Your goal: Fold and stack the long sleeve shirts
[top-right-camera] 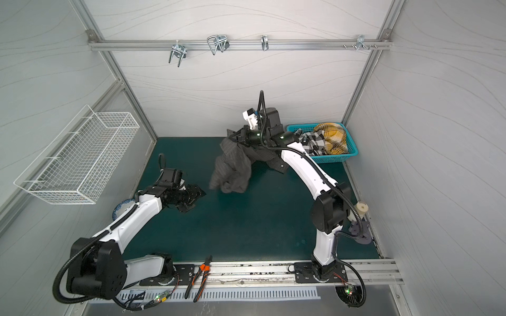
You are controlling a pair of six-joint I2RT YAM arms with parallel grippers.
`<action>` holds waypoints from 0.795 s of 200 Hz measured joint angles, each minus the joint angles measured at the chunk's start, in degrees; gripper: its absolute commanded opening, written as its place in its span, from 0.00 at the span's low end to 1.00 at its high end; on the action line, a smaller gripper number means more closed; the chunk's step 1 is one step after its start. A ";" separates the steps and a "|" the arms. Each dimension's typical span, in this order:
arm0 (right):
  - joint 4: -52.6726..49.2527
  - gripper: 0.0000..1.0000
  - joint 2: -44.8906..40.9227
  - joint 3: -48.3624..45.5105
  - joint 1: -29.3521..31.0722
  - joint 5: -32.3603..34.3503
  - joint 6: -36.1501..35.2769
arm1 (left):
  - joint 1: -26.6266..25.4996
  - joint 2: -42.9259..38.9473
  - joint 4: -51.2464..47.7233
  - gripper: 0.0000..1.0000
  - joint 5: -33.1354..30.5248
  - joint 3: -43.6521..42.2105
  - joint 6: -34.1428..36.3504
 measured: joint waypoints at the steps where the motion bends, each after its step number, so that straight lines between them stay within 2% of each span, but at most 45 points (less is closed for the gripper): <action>1: 0.07 0.00 0.00 0.35 -0.11 0.00 0.00 | 0.07 -0.31 -0.15 0.78 -0.11 0.11 0.04; 22: 2.03 0.01 -1.11 2.01 -2.21 0.31 0.20 | 0.42 -3.80 -1.62 0.78 -1.51 1.11 0.81; 34: 3.17 0.10 -3.17 -2.10 -4.13 1.11 0.20 | 0.42 -4.81 -2.54 0.78 -2.16 1.20 1.27; 48: 4.13 0.31 -5.92 -10.27 -6.10 2.54 0.13 | 0.44 -4.85 -3.48 0.78 -2.56 1.18 1.68; 57: 4.26 0.41 -7.43 -16.52 -7.26 4.00 -0.31 | 0.46 -4.68 -4.02 0.78 -2.58 1.14 1.92; 76: 2.97 0.53 -9.51 -30.34 -8.26 8.20 -1.70 | 0.46 -4.57 -4.59 0.78 -2.58 0.39 2.34; 88: 0.76 0.57 -10.36 -38.12 -8.00 11.15 -3.30 | 0.46 -4.57 -5.01 0.80 -2.58 -0.28 2.80; 107: -4.98 0.69 -12.46 -47.71 -6.93 17.18 -5.62 | 0.46 -4.66 -5.66 0.83 -2.67 -1.29 3.41; 118: -8.59 0.81 -14.19 -50.45 -5.81 21.66 -6.93 | 0.46 -4.70 -5.79 0.85 -2.82 -1.70 3.82; 127: -11.45 0.85 -15.82 -51.19 -4.17 26.14 -7.85 | 0.46 -4.63 -5.88 0.86 -2.93 -1.84 4.22; 144: -14.49 0.86 -19.04 -50.64 1.27 35.17 -9.42 | 0.46 -3.82 -5.79 0.85 -2.99 -1.79 4.72; 159: -14.56 0.85 -21.00 -49.48 6.51 40.22 -11.26 | 0.46 -1.86 -5.68 0.84 -2.95 -1.49 5.07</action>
